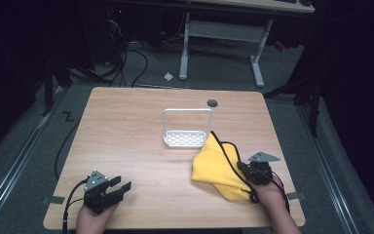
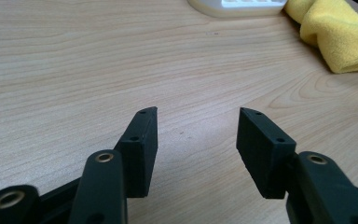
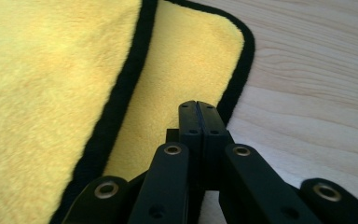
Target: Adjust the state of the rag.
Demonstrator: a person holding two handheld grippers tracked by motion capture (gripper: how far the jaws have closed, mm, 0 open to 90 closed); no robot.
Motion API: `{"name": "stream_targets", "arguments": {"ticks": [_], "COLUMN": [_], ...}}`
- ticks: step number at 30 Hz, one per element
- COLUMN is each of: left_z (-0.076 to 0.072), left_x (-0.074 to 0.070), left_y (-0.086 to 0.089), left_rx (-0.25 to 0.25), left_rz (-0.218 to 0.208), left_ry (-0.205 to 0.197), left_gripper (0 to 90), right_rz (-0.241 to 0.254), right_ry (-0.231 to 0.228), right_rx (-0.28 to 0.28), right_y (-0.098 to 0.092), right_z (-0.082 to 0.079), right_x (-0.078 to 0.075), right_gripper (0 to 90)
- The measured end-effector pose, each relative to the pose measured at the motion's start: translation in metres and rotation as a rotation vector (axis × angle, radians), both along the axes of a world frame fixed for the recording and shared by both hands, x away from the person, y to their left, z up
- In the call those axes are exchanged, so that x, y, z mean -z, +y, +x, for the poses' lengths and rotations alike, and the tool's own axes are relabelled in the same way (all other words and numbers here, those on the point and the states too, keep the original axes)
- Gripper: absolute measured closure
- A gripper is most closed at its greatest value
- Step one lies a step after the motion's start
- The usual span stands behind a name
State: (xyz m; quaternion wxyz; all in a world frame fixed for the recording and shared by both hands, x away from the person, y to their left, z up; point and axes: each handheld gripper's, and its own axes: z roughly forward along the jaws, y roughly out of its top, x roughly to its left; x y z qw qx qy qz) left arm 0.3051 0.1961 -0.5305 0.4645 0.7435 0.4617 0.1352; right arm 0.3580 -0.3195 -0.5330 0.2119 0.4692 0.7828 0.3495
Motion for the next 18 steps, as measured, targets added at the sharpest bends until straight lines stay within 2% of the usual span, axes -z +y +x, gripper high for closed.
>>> {"name": "stream_targets", "arguments": {"ticks": [5, 6, 8, 9, 10, 11, 14, 16, 18], "left_z": [0.001, 0.002, 0.002, 0.003, 0.003, 0.003, 0.002, -0.002, -0.003], "left_x": [-0.003, -0.003, -0.003, -0.003, -0.003, -0.002, -0.002, -0.002, -0.002], "left_y": [-0.01, -0.015, -0.019, -0.028, -0.028, -0.035, -0.044, -0.055, -0.059], "left_rx": [0.026, 0.041, 0.051, 0.078, 0.078, 0.102, 0.126, 0.16, 0.169], "left_rz": [-0.01, -0.009, -0.009, -0.009, -0.009, -0.002, 0.01, 0.017, 0.019], "left_ry": [-0.008, -0.006, -0.005, -0.002, -0.002, -0.003, -0.005, -0.008, -0.009], "left_gripper": [47.5, 47.3, 47.1, 47.0, 46.8, 46.6, 46.3, 46.1, 45.9], "right_rz": [-0.008, -0.006, -0.005, -0.008, 0.0, 0.0, 0.001, -0.002, -0.008], "right_ry": [-0.002, -0.001, -0.003, -0.001, 0.004, 0.001, 0.005, 0.006, 0.008], "right_rx": [-0.037, -0.062, -0.068, -0.088, -0.098, -0.109, -0.128, -0.169, -0.19], "right_y": [0.007, 0.01, 0.012, 0.016, 0.018, 0.02, 0.024, 0.034, 0.04], "right_z": [-0.007, -0.01, -0.012, -0.016, -0.018, -0.019, -0.023, -0.026, -0.027], "right_x": [0.0, 0.0, 0.0, 0.0, 0.0, 0.0, 0.0, 0.0, 0.0], "right_gripper": [90.0, 90.0, 90.0, 90.0, 90.0, 90.0, 90.0, 90.0, 90.0]}}
